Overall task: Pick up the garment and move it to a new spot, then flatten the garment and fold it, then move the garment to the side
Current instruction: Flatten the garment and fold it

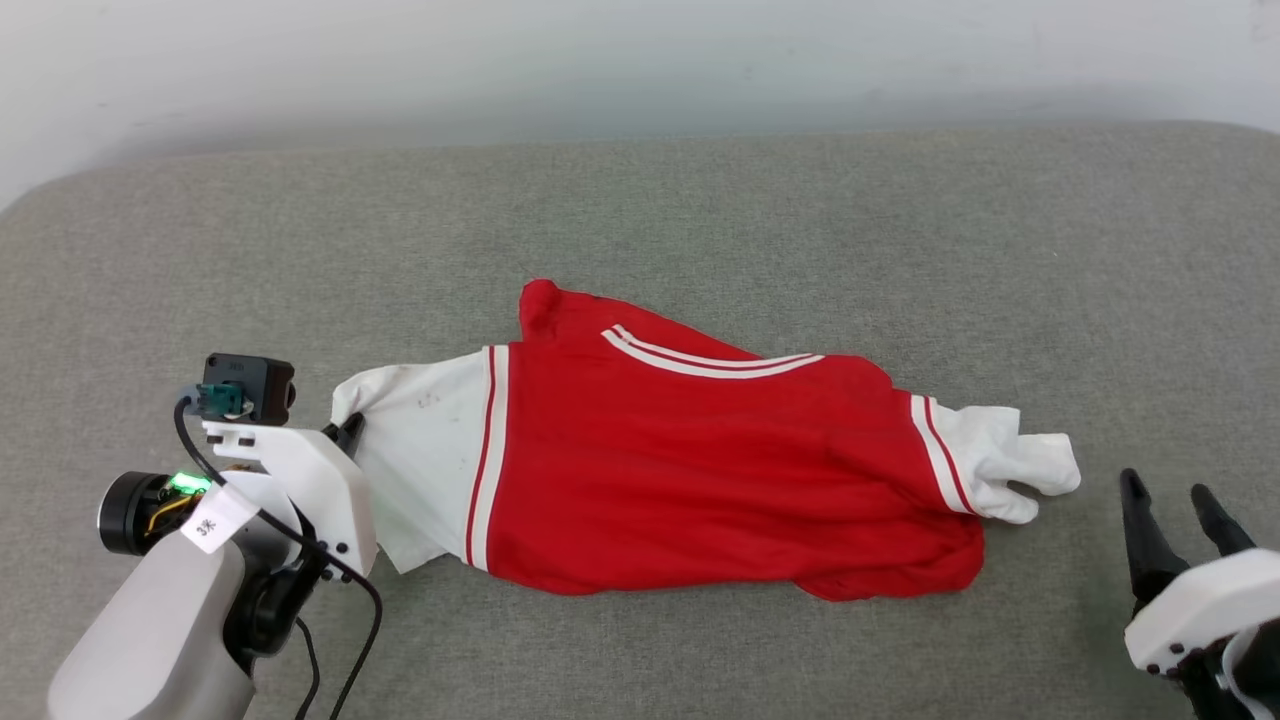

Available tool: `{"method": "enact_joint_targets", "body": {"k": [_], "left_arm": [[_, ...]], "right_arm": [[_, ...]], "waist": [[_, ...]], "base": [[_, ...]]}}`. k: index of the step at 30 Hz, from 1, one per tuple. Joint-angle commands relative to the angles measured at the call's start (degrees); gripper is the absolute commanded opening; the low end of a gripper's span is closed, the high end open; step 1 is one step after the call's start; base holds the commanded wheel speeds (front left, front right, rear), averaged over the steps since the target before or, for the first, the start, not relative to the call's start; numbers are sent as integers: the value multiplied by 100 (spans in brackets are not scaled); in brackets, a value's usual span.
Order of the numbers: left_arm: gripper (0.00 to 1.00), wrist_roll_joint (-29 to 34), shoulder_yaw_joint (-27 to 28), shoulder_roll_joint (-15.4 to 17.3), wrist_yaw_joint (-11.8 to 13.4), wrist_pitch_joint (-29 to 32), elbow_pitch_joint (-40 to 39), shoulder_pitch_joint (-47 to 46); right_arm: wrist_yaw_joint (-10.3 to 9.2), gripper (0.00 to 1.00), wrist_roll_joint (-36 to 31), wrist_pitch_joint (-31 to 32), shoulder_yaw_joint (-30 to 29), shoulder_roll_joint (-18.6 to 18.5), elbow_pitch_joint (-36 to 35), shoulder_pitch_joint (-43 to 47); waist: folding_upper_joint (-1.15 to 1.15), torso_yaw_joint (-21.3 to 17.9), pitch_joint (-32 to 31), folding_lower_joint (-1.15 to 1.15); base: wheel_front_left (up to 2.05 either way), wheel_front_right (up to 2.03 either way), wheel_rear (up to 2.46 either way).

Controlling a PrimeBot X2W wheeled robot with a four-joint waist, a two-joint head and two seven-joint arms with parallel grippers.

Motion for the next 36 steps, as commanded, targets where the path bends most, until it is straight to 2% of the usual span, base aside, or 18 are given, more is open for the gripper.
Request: {"method": "enact_joint_targets", "body": {"k": [1, 8, 13, 21, 22, 23, 26, 32, 36], "left_arm": [[0, 3, 11, 38, 40, -11, -99, 91], [0, 5, 19, 105, 223, 108, -847, 242], [0, 31, 1, 99, 274, 137, -1104, 140], [0, -34, -29, 18, 191, 88, -1201, -22], [0, -53, -58, -28, 143, 75, -1142, -86], [0, -83, -68, -59, 132, 61, -1116, -101], [0, -70, -70, -93, 91, -36, -1041, -156], [0, -19, 63, -125, 104, -363, -884, -369], [0, 70, 172, -123, 113, -615, -738, -677]], "right_arm": [[-4, 100, 44, 176, 3, -76, 89, -149], [-4, 100, 226, 1930, 442, -661, 678, -846], [-4, 100, 308, 2765, 983, -1020, 886, -1333], [-2, 100, 528, 3905, 1564, -1171, 1774, -1633], [-2, 31, 682, 4220, 1624, -1139, 2133, -1544], [-2, 0, 740, 4263, 1623, -1122, 2215, -1545], [-2, 0, 814, 4139, 1623, -1175, 2241, -1647], [-6, 0, 484, 3270, 1341, -1468, 1805, -2183], [-5, 0, 259, 2905, 1198, -1402, 1641, -2452]], "waist": [[0, 48, -41, 0], [0, 215, 87, 0], [0, 292, 299, 0], [0, 436, 595, 0], [0, 508, 620, 0], [0, 525, 615, 0], [0, 553, 542, 0], [0, 480, 234, 0], [0, 387, 5, 0]], "base": [[0, 0, 0], [0, 0, 0], [0, 0, 0], [0, 0, 0], [0, 0, 0], [0, 0, 0], [0, 0, 0], [0, 0, 0], [0, 0, 0]]}}
